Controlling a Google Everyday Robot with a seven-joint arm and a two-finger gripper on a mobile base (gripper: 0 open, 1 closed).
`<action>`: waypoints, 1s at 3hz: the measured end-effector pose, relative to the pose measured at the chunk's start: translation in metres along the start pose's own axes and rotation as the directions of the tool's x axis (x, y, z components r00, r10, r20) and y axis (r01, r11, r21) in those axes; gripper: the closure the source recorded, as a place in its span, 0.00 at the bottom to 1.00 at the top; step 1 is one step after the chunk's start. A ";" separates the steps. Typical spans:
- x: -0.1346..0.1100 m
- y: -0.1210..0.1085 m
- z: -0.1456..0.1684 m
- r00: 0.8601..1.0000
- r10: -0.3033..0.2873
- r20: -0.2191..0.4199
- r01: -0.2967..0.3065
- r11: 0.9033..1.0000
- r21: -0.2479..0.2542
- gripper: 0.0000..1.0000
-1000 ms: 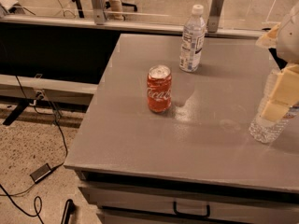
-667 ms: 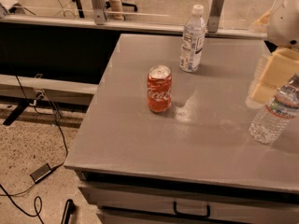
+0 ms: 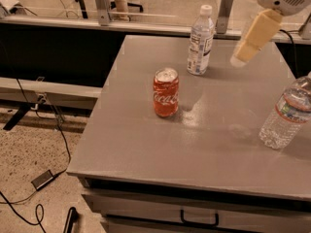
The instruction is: Pick blue plastic bottle
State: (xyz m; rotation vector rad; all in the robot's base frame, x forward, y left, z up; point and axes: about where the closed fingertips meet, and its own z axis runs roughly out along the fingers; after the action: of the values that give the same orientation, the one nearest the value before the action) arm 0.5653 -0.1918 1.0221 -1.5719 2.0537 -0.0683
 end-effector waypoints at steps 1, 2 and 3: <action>-0.030 -0.038 0.037 0.993 0.052 0.105 -0.056 0.998 0.036 0.00; -0.043 -0.060 0.071 0.977 0.128 0.173 -0.137 0.990 0.039 0.00; -0.036 -0.071 0.102 0.946 0.228 0.231 -0.238 0.971 0.016 0.00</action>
Offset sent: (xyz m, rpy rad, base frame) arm 0.1341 0.0507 -0.0363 0.3104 -0.0819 -0.1364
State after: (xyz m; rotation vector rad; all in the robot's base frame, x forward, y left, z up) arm 0.6791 -0.1525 0.9750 -1.2380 2.0239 0.1478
